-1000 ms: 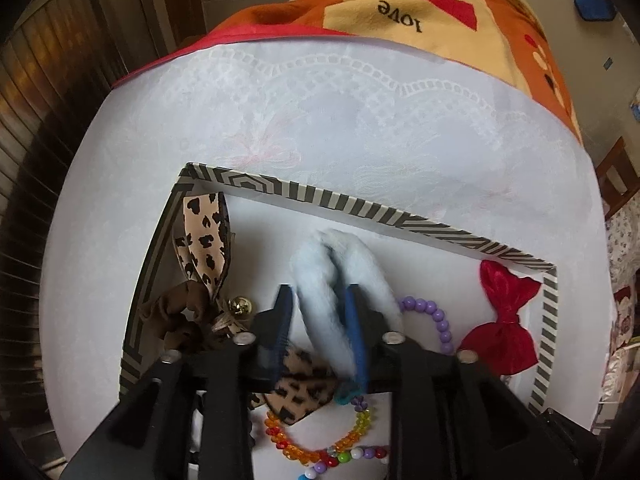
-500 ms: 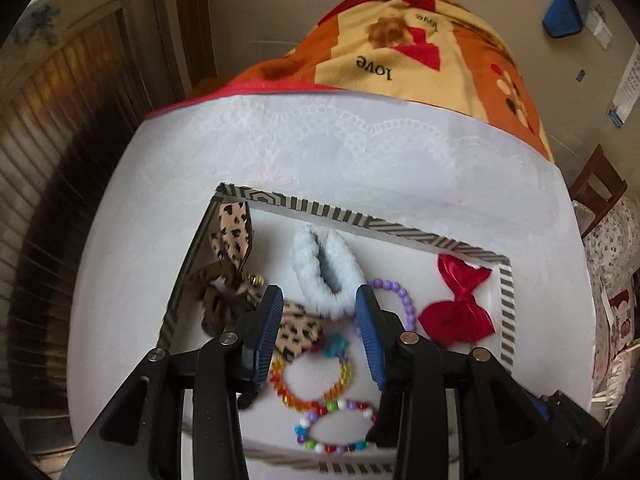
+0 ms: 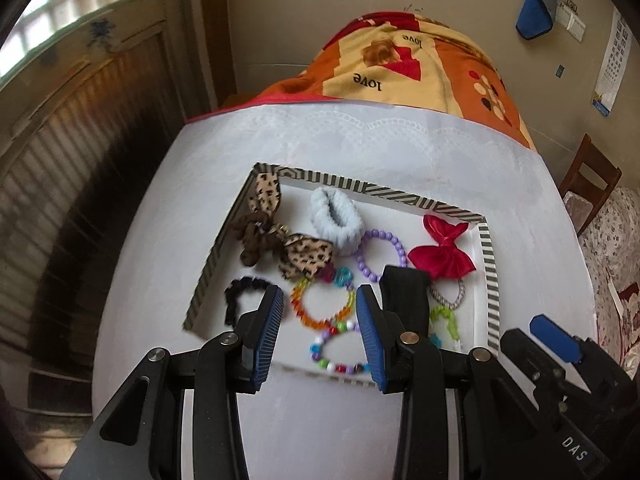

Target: Organize jewelry

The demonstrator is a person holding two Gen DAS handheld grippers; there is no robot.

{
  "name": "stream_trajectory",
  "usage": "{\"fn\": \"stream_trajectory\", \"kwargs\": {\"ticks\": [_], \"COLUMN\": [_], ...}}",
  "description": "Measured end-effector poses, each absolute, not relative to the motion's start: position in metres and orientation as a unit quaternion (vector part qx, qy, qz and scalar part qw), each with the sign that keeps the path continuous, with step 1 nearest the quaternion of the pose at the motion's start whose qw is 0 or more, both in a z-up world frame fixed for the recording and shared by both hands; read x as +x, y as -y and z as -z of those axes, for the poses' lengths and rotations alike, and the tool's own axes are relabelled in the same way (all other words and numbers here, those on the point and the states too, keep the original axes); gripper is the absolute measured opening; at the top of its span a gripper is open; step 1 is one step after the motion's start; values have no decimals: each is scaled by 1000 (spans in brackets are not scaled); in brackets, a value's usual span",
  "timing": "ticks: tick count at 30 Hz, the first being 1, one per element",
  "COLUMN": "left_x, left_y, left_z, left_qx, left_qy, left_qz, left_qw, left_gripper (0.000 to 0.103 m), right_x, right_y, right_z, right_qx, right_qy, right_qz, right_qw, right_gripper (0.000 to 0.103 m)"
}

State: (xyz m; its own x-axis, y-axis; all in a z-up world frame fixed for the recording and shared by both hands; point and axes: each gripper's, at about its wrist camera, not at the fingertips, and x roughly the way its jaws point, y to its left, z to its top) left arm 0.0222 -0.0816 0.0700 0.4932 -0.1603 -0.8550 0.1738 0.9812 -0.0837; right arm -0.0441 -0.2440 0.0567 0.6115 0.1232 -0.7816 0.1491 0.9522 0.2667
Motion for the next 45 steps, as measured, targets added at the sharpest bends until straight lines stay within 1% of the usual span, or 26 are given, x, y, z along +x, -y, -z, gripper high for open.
{"fn": "stream_trajectory", "kwargs": {"ticks": [3, 21, 45], "left_x": [6, -56, -69], "left_y": [76, 64, 64], "left_z": [-77, -93, -97], "left_qx": [6, 19, 22], "left_qy": [-486, -466, -462], "left_qz": [91, 77, 76], "left_qw": [869, 881, 883], "left_gripper": [28, 28, 28], "right_x": [-54, -97, -107], "right_y": [236, 209, 203], "right_z": [-65, -88, -93], "right_qx": [146, 114, 103], "right_qy": [-431, -418, -418], "right_qz": [7, 9, 8], "right_qw": [890, 901, 902], "right_gripper": [61, 62, 63]}}
